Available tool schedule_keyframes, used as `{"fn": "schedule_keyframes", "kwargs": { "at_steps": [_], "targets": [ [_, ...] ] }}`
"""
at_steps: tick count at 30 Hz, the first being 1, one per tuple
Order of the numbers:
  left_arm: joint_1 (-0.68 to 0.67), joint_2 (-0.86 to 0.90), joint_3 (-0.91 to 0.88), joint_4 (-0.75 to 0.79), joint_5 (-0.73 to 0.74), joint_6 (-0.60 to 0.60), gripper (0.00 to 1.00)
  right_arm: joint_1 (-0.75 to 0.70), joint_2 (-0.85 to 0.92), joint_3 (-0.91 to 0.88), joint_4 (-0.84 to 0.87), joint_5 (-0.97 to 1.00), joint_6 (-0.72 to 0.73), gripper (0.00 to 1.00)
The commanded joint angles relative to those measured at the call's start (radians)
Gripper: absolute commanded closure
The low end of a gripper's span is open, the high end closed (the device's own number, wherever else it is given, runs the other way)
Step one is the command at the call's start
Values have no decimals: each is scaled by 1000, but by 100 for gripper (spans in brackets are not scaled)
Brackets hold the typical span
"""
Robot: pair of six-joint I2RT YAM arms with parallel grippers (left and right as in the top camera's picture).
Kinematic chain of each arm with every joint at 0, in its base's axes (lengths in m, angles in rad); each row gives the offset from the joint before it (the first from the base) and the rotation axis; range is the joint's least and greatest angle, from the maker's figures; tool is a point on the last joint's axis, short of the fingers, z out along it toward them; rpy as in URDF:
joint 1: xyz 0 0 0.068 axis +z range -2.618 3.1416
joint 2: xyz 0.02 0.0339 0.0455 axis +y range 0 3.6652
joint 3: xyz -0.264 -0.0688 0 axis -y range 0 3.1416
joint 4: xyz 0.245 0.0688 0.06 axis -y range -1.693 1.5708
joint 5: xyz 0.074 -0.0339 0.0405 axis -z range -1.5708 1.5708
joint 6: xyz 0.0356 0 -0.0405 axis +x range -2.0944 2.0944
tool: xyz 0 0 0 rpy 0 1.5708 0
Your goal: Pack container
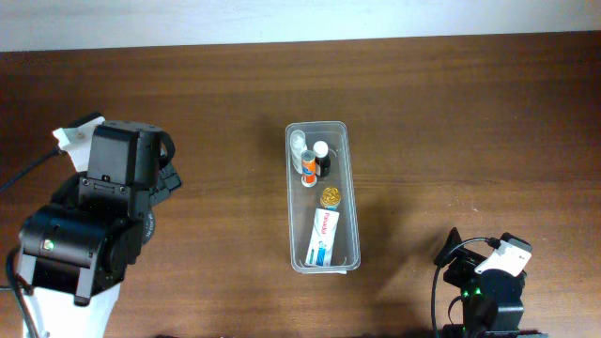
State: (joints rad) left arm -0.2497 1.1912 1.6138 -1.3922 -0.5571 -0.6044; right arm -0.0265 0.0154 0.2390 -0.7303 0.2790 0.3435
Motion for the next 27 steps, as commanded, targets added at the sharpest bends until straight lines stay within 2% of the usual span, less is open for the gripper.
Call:
{"fn": "schedule_keyframes", "kwargs": {
  "at_steps": [1,21,24,27],
  "targets": [
    [6,3,4,-1,-4,15,1,-7,-12,-7,1,-5,-3,2],
    [8,-3,3,-5,-6,16,1,-7,-12,-7,1,-5,-3,2],
    [48,-44,-15,3,-41,15,1,-7,-12,-7,1,-5,-3,1],
    [131,-111,-92,63,29,15,1,-7,-12,-7,1,-5,-3,2]
  ]
}}
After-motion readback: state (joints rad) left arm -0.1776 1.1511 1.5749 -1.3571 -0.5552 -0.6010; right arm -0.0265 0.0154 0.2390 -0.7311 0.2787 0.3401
